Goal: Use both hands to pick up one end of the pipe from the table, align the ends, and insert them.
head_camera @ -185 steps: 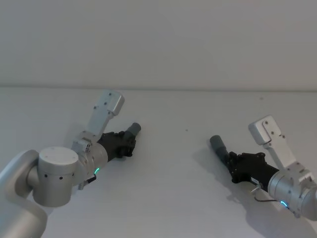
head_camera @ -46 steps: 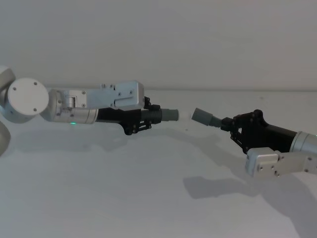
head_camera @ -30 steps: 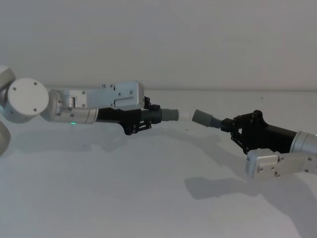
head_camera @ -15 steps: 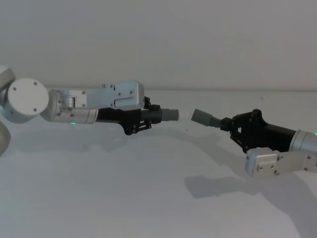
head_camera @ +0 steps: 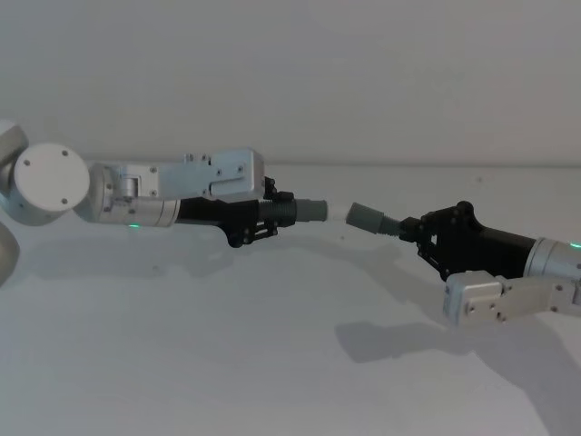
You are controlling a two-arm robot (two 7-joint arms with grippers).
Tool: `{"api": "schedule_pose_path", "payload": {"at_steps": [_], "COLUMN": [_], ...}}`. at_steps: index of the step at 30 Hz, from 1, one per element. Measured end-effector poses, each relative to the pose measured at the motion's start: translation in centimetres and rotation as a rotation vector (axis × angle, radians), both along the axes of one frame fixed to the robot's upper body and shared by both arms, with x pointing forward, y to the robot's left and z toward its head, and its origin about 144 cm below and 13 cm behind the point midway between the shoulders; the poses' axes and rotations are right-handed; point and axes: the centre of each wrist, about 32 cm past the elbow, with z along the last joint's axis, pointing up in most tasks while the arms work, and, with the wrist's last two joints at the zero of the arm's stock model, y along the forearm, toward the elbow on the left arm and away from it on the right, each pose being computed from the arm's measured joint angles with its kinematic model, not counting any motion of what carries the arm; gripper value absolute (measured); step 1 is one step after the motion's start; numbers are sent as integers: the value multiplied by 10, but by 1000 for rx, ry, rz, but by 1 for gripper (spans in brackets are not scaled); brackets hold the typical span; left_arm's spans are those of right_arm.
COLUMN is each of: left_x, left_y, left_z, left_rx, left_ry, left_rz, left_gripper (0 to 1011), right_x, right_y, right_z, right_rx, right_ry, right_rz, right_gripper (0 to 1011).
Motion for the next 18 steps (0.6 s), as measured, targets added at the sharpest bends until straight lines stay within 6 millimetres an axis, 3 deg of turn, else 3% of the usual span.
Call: {"api": "schedule_pose_path", "payload": {"at_steps": [18], "left_x": [0], "left_y": [0], "left_z": [0], "left_rx": [0], "left_ry": [0], "left_rz": [0], "left_gripper": [305], "right_x": [5], "right_y": [5], "right_z": [0], "right_rx": [6], "right_ry": [-7], "right_rz": [4], "right_gripper": [75]}}
